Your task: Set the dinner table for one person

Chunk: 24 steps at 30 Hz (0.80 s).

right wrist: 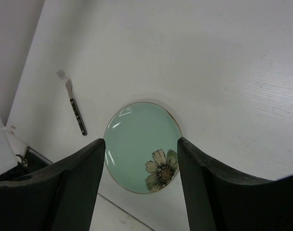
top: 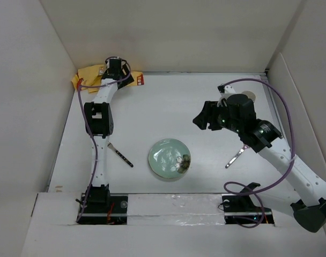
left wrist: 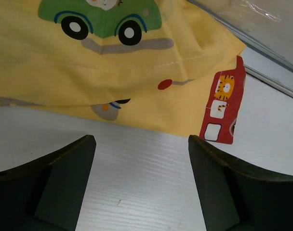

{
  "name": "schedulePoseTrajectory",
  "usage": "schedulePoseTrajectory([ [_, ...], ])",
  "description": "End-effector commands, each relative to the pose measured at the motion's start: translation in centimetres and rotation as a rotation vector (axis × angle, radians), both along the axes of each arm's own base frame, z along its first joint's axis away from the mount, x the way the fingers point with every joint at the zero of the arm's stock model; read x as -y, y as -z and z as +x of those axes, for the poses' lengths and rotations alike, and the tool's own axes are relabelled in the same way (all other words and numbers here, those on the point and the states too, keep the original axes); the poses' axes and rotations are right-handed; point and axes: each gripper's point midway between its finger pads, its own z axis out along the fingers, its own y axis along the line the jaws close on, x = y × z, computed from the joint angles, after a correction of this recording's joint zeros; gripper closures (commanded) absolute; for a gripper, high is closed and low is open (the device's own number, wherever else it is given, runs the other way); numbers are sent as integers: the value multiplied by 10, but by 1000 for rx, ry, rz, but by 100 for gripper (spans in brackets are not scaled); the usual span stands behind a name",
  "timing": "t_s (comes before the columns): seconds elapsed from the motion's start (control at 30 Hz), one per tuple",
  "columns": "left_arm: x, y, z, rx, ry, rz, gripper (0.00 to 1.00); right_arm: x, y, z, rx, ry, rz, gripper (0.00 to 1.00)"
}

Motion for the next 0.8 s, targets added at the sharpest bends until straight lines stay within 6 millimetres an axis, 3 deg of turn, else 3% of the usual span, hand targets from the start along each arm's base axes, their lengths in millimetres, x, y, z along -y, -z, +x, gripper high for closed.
schedulePoseTrajectory([
  [0.0, -9, -19, 12, 57, -32, 30, 25, -17, -10, -9, 16, -31, 49, 33],
  [0.1, -6, -12, 14, 49, -15, -13, 26, -23, -10, -9, 10, -38, 38, 34],
  [0.23, 23, 22, 5, -35, 88, -136, 35, -31, -21, -9, 28, -49, 36, 34],
  [0.3, 28, 48, -4, -105, 103, -162, 40, -38, -25, -12, 36, -70, 36, 35],
  [0.37, 38, 49, -4, -112, 118, -177, 51, -41, -30, -13, 46, -83, 33, 35],
  [0.47, 38, 49, -3, -105, 104, -182, 54, -45, -39, -12, 67, -98, 30, 36],
  [0.6, 43, 51, -2, -108, 117, -210, 68, -53, -47, -14, 77, -131, 43, 38],
  [0.73, 49, 52, -7, -120, 135, -244, 100, -54, -60, -14, 104, -138, 62, 39],
  [0.77, 50, 56, -10, -131, 137, -249, 100, -54, -63, -13, 114, -137, 61, 39],
])
